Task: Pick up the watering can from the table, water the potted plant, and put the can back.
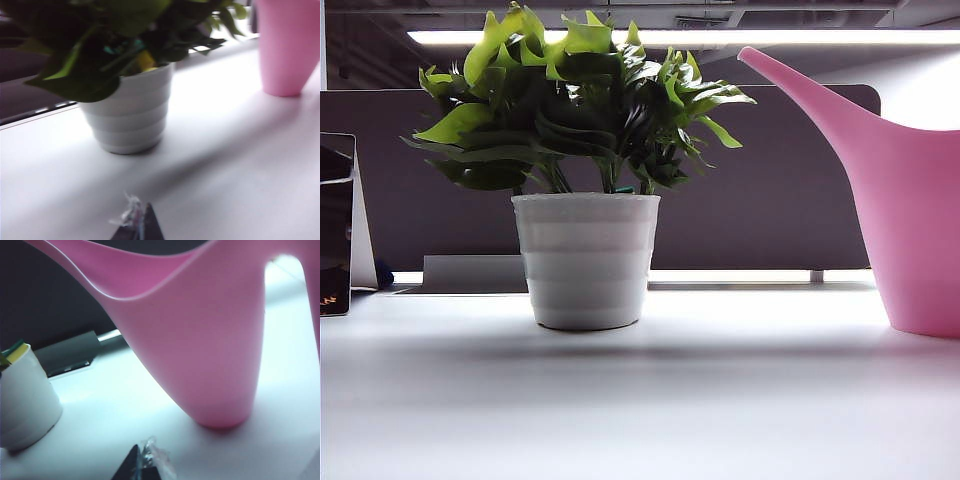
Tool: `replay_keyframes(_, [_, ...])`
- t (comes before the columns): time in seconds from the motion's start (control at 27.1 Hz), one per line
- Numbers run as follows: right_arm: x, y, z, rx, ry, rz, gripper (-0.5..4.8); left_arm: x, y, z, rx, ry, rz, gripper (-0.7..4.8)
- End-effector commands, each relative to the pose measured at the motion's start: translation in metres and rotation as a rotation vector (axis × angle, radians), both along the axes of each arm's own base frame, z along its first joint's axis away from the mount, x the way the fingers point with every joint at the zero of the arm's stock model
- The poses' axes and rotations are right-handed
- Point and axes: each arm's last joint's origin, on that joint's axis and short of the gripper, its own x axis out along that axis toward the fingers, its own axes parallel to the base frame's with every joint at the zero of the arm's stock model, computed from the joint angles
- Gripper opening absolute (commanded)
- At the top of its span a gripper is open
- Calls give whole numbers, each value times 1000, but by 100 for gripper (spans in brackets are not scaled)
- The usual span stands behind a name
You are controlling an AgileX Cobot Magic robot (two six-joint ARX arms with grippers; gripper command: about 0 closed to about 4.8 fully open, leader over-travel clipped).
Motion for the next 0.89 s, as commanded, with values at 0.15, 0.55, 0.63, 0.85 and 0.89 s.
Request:
replay_keyframes(0.15, [-11, -10, 39, -25, -71, -327, 184, -1, -1, 1, -5, -6, -10, -5])
replay_keyframes(0.55, [-5, -13, 52, -289, -23, -421, 382, -1, -1, 1, -5, -7, -10, -5])
replay_keyframes(0.63, [1, -13, 52, -322, -4, -426, 382, -1, -1, 1, -5, -7, -10, -5])
replay_keyframes(0.85, [32, -21, 44, -357, 99, -468, 401, -1, -1, 1, -5, -6, -10, -5])
replay_keyframes(0.89, [38, -24, 42, -356, 110, -481, 401, -1, -1, 1, -5, -7, -10, -5])
